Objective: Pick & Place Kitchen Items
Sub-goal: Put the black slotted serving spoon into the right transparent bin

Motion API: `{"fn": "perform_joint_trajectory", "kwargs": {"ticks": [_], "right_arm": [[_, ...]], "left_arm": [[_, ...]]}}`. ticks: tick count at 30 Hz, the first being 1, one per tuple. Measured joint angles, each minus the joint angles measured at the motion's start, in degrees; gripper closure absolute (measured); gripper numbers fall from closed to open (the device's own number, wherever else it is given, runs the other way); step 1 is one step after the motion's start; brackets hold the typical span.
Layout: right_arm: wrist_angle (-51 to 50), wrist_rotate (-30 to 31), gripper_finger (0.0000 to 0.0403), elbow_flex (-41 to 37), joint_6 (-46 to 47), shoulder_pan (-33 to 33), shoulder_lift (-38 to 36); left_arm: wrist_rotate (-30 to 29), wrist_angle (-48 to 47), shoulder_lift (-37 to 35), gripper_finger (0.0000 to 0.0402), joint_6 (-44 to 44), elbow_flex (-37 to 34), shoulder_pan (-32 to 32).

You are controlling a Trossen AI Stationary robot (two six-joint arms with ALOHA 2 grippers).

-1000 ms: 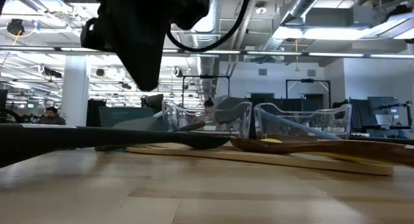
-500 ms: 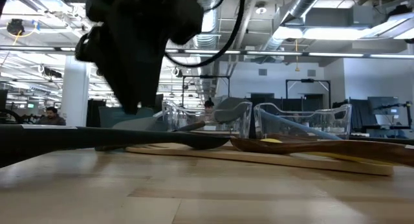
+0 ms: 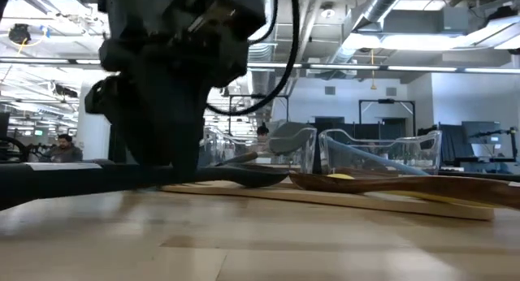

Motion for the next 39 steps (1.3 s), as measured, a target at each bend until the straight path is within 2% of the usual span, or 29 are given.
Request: {"fn": "perform_joint_trajectory", "kwargs": {"ticks": [15, 19, 26, 35, 39], "right_arm": [[0.16, 0.0, 0.0403, 0.0, -0.02, 0.0, 0.0], [0.17, 0.0, 0.0403, -0.02, -0.02, 0.0, 0.0], [0.18, 0.0, 0.0403, -0.02, -0.02, -0.01, 0.0], [0.18, 0.0, 0.0403, -0.02, -0.02, 0.0, 0.0], [0.2, 0.0, 0.0403, -0.02, -0.02, -0.01, 0.0]], "left_arm": [[0.79, 6.56, -0.42, 0.0246, -1.24, -5.52, 0.0], [0.61, 6.64, -0.43, 0.0277, -1.23, -5.62, 0.0], [0.0, 7.79, -1.11, 0.0367, -1.22, -5.7, -0.03], [-1.28, 8.25, -1.77, 0.0367, -0.95, -5.82, -0.84], [-3.53, 8.39, -4.86, 0.0369, -0.83, -5.86, -0.85]]}}
